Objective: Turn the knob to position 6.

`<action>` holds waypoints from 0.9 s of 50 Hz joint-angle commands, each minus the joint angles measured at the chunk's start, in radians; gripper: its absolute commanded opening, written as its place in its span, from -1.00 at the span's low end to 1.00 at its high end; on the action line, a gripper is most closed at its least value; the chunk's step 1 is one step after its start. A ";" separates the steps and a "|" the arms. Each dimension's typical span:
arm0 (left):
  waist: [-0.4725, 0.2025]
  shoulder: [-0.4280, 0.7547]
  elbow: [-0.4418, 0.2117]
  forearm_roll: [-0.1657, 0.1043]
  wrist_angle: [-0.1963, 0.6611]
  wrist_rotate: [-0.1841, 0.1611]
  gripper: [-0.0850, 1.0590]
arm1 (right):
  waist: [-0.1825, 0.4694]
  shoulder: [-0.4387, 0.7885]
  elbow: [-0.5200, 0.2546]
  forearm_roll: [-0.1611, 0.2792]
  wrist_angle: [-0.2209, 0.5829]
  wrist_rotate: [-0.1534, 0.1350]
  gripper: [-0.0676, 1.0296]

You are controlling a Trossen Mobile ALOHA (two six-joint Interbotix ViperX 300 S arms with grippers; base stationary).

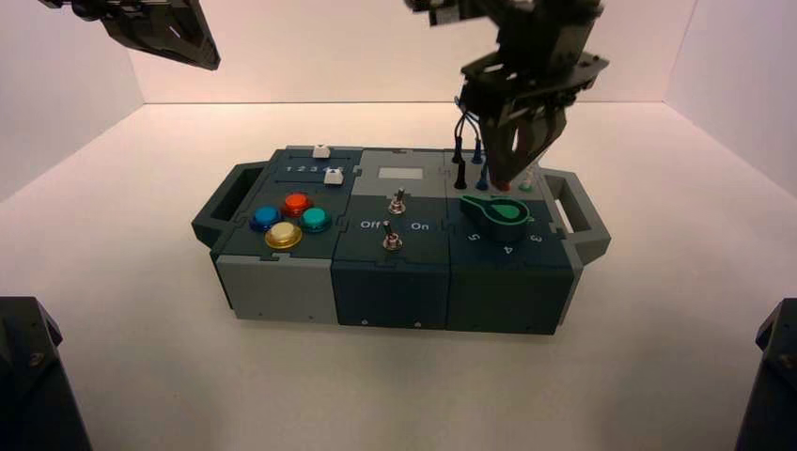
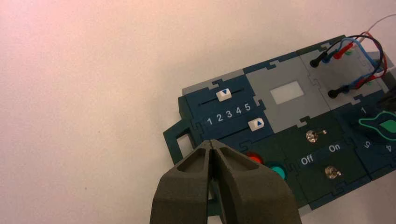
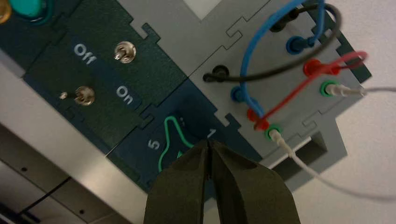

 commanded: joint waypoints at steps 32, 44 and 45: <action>-0.110 0.003 -0.040 0.005 0.031 0.006 -0.91 | 0.000 -0.169 0.060 0.014 0.040 0.006 -0.92; -0.132 0.006 -0.038 0.005 0.038 0.006 -0.91 | 0.000 -0.169 0.055 0.014 0.023 0.006 -0.92; -0.133 0.003 -0.038 0.005 0.038 0.006 -0.91 | 0.000 -0.169 0.054 0.015 0.021 0.006 -0.92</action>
